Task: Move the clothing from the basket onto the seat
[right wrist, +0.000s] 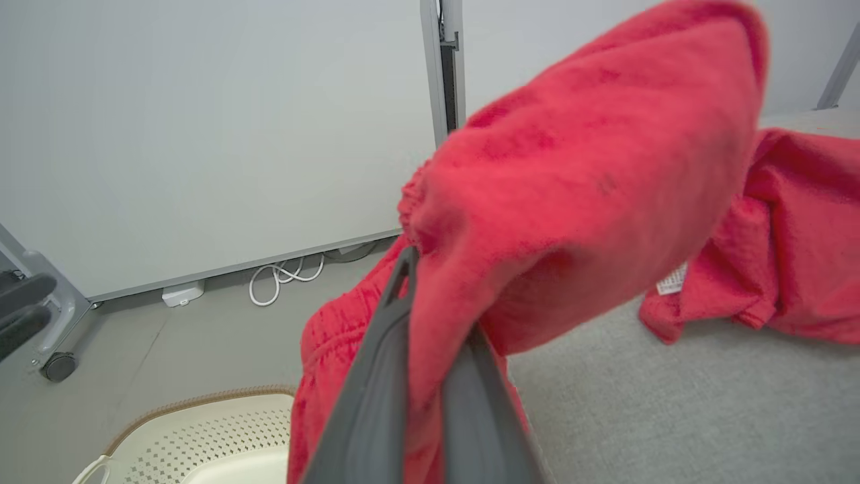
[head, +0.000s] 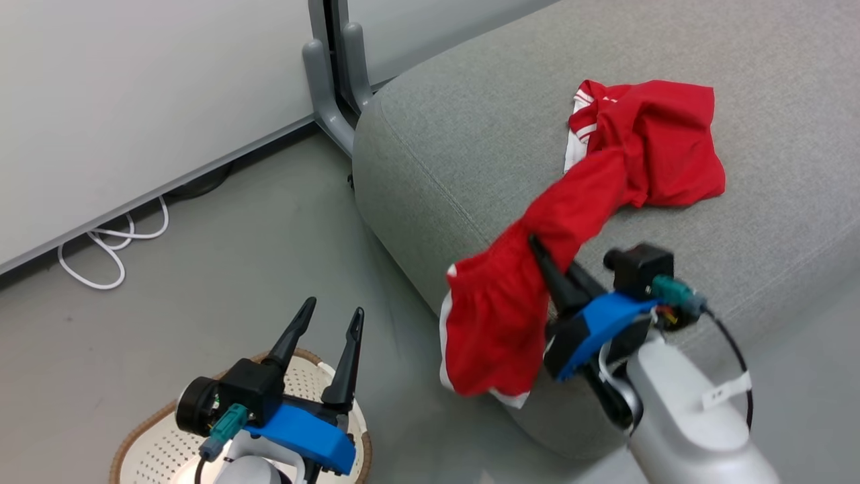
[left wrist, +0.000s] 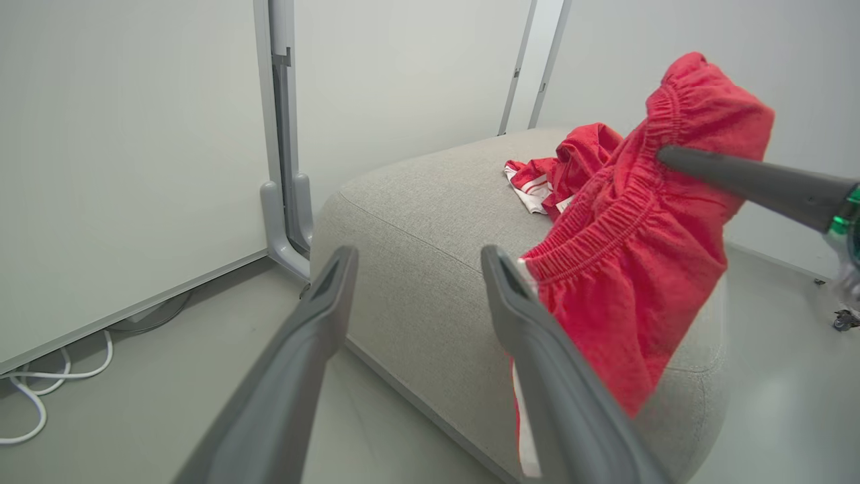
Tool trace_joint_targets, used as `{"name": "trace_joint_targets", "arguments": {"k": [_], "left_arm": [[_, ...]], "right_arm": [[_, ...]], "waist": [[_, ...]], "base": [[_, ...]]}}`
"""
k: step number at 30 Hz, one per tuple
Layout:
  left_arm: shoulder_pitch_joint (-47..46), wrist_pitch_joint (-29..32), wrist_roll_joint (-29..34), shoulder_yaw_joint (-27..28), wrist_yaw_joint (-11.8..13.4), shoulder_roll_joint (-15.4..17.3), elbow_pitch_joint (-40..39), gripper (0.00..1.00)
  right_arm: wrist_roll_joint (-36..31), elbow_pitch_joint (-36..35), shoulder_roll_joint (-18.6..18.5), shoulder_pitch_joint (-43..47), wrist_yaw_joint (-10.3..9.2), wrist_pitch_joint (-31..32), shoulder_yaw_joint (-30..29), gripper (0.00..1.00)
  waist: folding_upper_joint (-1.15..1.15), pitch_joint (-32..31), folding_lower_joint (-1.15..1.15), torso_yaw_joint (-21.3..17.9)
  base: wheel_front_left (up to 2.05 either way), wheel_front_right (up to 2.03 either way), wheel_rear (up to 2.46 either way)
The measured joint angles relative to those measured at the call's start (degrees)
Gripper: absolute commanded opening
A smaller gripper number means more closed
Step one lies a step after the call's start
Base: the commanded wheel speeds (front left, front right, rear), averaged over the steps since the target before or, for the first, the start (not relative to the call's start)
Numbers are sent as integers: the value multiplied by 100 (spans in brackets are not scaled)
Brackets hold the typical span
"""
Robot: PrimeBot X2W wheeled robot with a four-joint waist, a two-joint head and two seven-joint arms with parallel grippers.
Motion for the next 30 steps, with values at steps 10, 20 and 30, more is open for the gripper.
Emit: {"name": "trace_joint_targets", "arguments": {"k": [10,20,30], "left_arm": [[-310,0,190,-129,0,299,-385,100],[-1044,0,386,-509,0,749,-892,100],[-1399,0,598,-541,1,1037,-1582,100]], "right_arm": [[-247,-42,-312,-2011,0,246,-1280,0],[-612,80,-1451,-3365,0,324,-2904,0],[-675,688,-1601,-3337,0,-240,-4052,0]], "waist": [[0,698,0,29],[0,1794,0,377],[0,2886,1,940]], "base": [[0,0,0],[0,0,0],[0,0,0]]}}
